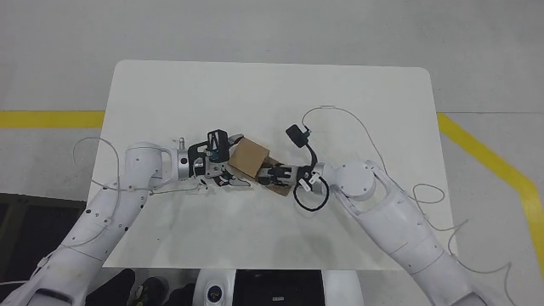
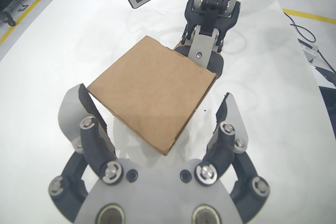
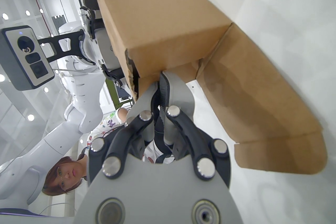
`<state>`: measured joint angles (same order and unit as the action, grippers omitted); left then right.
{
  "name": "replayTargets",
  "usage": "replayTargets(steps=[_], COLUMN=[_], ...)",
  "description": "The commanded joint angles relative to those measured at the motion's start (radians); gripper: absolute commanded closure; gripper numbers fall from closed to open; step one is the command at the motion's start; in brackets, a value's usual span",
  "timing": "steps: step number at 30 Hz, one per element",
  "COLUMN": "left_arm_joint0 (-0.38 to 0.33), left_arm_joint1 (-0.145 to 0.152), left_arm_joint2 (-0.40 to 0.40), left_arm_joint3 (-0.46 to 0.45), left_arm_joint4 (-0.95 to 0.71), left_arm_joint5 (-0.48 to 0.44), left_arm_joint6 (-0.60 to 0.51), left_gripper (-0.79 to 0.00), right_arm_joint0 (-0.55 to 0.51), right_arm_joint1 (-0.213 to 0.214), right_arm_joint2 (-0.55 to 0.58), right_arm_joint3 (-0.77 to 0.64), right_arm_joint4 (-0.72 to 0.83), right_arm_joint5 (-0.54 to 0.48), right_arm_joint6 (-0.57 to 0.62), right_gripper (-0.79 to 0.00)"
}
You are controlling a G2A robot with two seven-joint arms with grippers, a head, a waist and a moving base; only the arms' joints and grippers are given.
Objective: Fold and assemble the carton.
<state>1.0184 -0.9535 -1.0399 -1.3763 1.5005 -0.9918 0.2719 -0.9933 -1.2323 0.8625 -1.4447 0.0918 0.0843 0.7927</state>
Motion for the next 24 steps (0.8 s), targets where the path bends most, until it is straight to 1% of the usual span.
replayTargets(steps=[1,14,24], left_arm_joint0=[0.001,0.008,0.016], left_arm_joint1=[0.000,0.000,0.000], left_arm_joint2=[0.000,-0.001,-0.001], left_arm_joint3=[-0.002,-0.014,-0.021], left_arm_joint4=[-0.001,-0.008,-0.015], left_arm_joint5=[0.000,0.005,0.004], left_arm_joint6=[-0.002,-0.021,-0.039], left_gripper=[-0.785,-0.785,-0.785], right_arm_joint0=[0.009,0.082,0.099], right_arm_joint1=[-0.001,-0.029,-0.043], right_arm_joint2=[0.001,-0.037,-0.052], right_arm_joint3=[0.012,0.104,0.135], right_arm_joint4=[-0.001,0.018,0.022], right_arm_joint5=[-0.010,-0.056,-0.070], right_arm_joint6=[0.006,0.019,0.012], right_gripper=[0.000,0.000,0.000])
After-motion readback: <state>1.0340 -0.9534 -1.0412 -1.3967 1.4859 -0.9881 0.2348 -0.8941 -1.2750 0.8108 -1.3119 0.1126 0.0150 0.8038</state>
